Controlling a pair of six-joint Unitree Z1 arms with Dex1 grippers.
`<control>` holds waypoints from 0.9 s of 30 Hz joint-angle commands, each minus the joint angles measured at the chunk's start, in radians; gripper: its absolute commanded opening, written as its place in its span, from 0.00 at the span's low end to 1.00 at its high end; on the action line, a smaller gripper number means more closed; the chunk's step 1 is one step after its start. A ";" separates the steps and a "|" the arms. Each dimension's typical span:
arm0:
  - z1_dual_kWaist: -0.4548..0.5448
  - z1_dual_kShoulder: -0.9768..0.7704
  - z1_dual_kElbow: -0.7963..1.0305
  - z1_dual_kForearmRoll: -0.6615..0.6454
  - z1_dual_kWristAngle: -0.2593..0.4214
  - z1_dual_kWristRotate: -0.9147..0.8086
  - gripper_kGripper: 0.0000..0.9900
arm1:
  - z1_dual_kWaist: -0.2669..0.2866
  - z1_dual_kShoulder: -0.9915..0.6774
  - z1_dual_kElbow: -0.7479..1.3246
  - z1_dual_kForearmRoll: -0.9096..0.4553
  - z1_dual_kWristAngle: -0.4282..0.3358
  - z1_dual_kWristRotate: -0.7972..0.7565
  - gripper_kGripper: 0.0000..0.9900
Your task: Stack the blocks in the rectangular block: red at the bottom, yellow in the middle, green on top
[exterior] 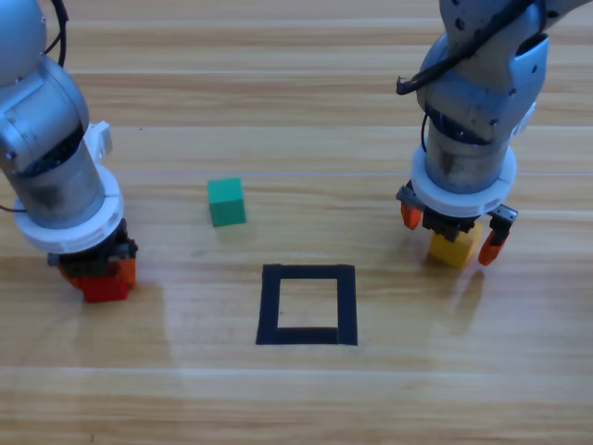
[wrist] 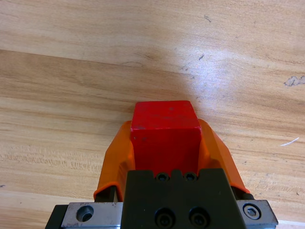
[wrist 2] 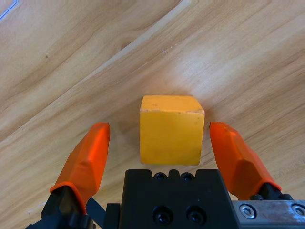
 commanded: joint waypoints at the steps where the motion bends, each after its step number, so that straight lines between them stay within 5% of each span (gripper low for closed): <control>1: 0.014 -0.002 -0.003 0.001 0.015 0.036 0.24 | -0.055 0.074 0.004 0.012 -0.025 0.002 0.93; 4: 0.002 -0.058 -0.012 0.006 0.006 0.069 0.10 | -0.064 0.081 0.002 0.012 -0.023 0.002 0.90; 10: -0.061 -0.113 -0.091 0.044 -0.085 0.153 0.09 | -0.069 0.083 0.011 0.012 -0.014 -0.022 0.69; 19: -0.247 -0.068 -0.155 0.049 -0.125 0.216 0.07 | -0.084 0.038 0.042 0.013 0.054 -0.303 0.00; 27: -0.345 -0.008 -0.223 0.107 -0.049 0.029 0.06 | -0.092 -0.100 0.070 0.040 0.115 -0.634 0.00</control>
